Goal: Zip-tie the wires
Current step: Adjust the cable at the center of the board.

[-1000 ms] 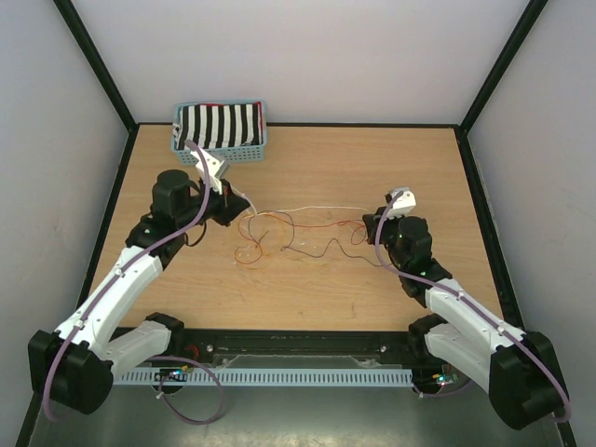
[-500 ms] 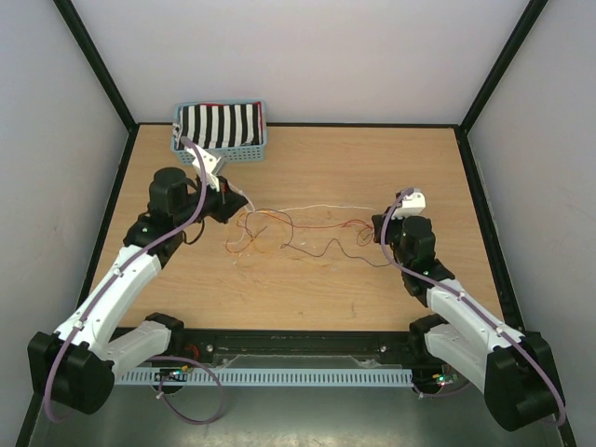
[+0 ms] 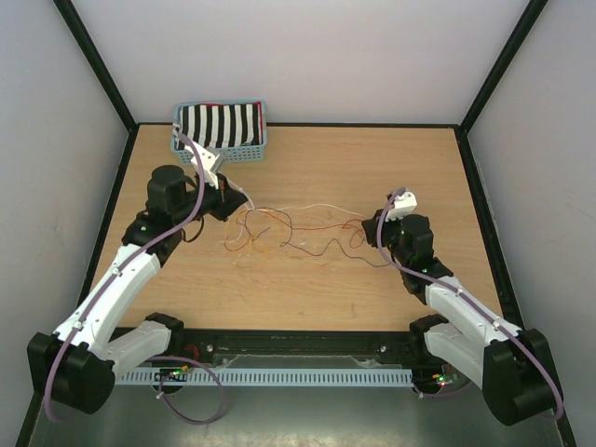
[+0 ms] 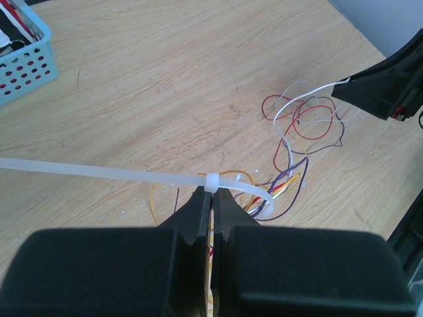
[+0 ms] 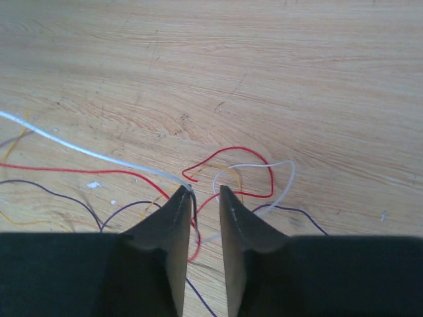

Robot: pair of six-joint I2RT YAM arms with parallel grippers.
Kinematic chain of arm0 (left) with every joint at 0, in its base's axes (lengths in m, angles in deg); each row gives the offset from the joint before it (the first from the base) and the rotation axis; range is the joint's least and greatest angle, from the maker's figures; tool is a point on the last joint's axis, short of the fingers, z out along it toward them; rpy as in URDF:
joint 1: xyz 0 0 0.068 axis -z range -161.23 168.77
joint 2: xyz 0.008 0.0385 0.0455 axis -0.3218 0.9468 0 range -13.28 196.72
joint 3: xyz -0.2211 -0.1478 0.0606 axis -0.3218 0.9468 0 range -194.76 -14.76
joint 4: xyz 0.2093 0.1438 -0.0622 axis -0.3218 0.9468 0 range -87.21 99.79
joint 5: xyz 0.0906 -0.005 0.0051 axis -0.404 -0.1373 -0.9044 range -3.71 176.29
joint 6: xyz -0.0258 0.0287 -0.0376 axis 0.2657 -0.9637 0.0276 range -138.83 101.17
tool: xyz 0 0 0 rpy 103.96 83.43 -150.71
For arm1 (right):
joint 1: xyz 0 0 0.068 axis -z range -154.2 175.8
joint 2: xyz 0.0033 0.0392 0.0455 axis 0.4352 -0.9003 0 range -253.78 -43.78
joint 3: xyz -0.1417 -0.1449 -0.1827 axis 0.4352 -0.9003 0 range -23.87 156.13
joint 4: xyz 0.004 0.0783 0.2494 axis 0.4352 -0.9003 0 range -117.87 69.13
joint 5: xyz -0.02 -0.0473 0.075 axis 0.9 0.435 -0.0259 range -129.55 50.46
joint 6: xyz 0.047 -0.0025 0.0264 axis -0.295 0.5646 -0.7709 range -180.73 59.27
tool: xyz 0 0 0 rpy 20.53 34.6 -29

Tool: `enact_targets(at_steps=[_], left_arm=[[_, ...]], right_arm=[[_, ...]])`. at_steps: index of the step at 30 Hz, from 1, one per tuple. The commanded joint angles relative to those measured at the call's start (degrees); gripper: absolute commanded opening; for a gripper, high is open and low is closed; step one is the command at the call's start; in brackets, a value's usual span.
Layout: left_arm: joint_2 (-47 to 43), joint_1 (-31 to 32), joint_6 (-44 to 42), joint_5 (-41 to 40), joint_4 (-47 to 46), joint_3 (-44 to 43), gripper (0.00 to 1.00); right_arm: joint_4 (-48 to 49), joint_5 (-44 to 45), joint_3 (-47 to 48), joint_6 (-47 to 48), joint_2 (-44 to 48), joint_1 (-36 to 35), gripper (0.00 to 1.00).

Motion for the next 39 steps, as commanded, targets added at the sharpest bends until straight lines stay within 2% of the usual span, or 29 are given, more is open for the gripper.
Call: enact_targets(at_steps=[1,5,11,14,17,22,27,30,34,39], left_arm=[[-0.2,-0.3,0.3,0.9,-0.6,-2.3,0.00],[0.0,-0.3,-0.1,1.0,-0.4,-2.6,0.00],[0.2,-0.3,-0.7,1.0,0.2,-2.7,0.00],[0.2,-0.3,-0.7,1.3,0.3,-2.8,0.00],[0.4,-0.3,-0.6,2.5,0.2,-3.0,0.00],[0.8,-0.2,-0.5,4.6,0.2,-3.3,0.00],[1.1,-0.2,-0.8,7.5,0.3,-3.7,0.00],[1.4,-0.2,-0.9,9.4,0.3,-4.0,0.00],[1.8,-0.1,-1.3,11.6,0.9,-4.5,0.00],[2.5,-0.2,-1.4,13.7,1.0,-5.0,0.00]], right_arm=[[1.2,-4.2,2.2,2.6,1.4,0.2,0.41],[1.2,-9.4,3.9,5.2,3.9,0.2,0.55],[2.3,-18.1,6.6,4.6,6.2,0.1,0.62],[9.0,-28.6,6.2,1.8,6.2,0.1,0.61],[18.4,-31.8,5.0,-0.7,3.6,-0.5,0.60],[32.1,-31.1,5.6,1.2,-6.6,-1.7,0.59],[50.3,-39.1,10.7,1.4,-24.4,-3.5,0.58],[55.1,-43.5,15.9,3.0,-33.5,-5.9,0.59],[62.9,-47.3,19.1,3.0,-41.0,-8.4,0.62],[60.7,-52.4,23.1,7.2,-45.9,-11.5,0.64]])
